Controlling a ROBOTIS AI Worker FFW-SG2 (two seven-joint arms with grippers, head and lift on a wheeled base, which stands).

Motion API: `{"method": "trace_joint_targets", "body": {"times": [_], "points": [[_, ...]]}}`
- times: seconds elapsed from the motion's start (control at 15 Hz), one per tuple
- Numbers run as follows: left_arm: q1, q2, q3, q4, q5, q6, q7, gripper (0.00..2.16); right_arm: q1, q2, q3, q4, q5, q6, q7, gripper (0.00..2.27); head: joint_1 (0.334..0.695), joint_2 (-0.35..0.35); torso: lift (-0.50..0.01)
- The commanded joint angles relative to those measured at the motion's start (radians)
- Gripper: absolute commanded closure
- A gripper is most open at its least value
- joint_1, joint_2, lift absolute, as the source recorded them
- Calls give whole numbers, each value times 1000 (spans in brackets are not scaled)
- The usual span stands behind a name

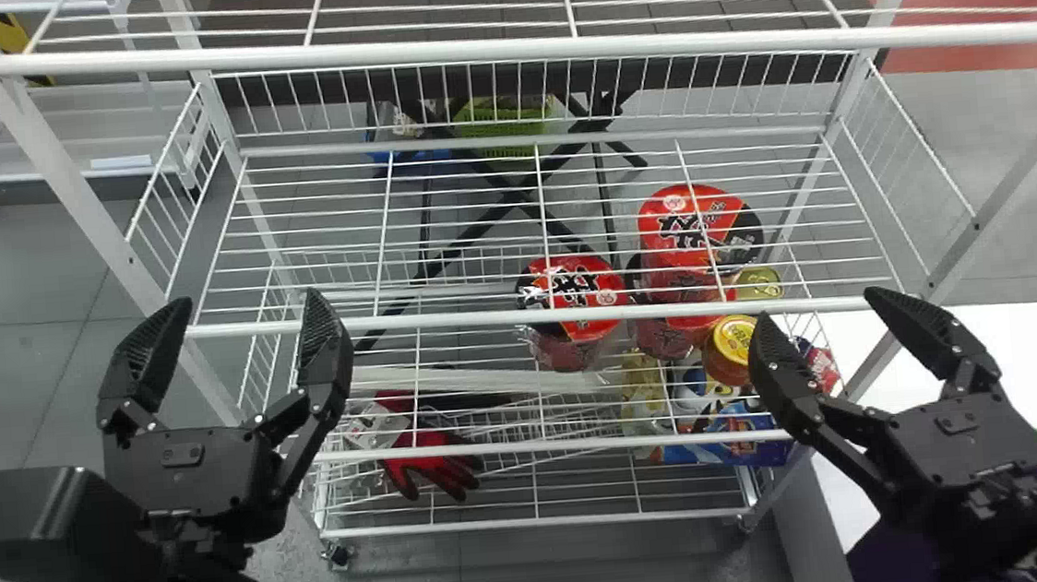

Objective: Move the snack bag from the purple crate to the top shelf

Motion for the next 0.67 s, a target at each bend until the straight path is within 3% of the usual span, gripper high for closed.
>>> {"method": "trace_joint_targets", "body": {"times": [0.0, 0.6], "points": [[5, 2, 0, 1, -2, -4, -1, 147, 0, 0, 0, 0, 0, -1, 0, 167, 695, -44, -361], [11, 0, -3, 1, -9, -20, 4, 144, 6, 0, -1, -2, -1, -22, 18, 161, 695, -40, -397]]}}
